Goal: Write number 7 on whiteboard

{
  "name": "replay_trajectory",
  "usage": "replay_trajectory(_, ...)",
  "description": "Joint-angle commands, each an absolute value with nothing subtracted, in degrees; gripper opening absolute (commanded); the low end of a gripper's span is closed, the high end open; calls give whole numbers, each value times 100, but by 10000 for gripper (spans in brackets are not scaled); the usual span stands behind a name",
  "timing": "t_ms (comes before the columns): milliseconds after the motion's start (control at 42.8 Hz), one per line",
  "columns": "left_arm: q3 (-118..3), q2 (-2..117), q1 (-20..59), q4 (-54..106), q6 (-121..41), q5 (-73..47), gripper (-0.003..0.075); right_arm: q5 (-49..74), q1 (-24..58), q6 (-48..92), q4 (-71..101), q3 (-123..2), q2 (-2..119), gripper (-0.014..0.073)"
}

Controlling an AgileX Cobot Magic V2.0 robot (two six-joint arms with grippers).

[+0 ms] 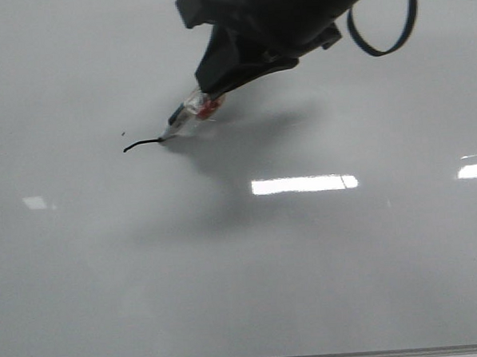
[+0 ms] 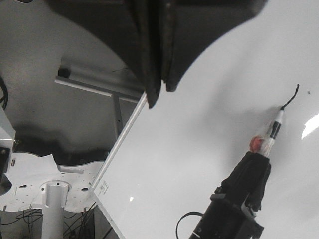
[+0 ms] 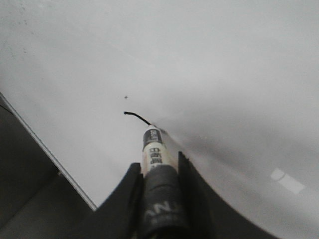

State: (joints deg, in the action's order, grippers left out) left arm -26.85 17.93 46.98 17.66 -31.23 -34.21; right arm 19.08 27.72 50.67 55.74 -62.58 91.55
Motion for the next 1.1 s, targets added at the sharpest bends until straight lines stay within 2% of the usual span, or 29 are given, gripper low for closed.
replay_trajectory(0, -2841, 1843, 4740, 1865, -3071, -2989, -20, 1265, 2365, 5144, 5430, -6093, 8720, -58)
replay_trajectory(163, -2841, 1843, 4740, 1860, -3071, -2980, -20, 1515, 2249, 5144, 5216, -5848, 8633, -58)
replay_trajectory(303, -2841, 1843, 4740, 1860, -3071, -2980, -20, 1763, 2521, 5144, 5204, -5792, 8887, -58)
replay_trajectory(560, -2841, 1843, 4740, 1860, -3071, -2980, -20, 1385, 3048, 5144, 5204, -5774, 9754, -58)
replay_trajectory(654, -2841, 1843, 4740, 1860, -3071, -2980, -20, 1705, 3105, 5144, 5204, -5774, 9787, -58)
replay_trajectory(887, -2841, 1843, 4740, 1936, -3071, -2959, -20, 3320, 3675, 5951, 5204, -5798, 8474, -58)
replay_trajectory(1074, -2854, 1958, 4740, 2053, -2934, -2763, -20, 3447, 3940, 6199, 5204, -5798, 7568, -58)
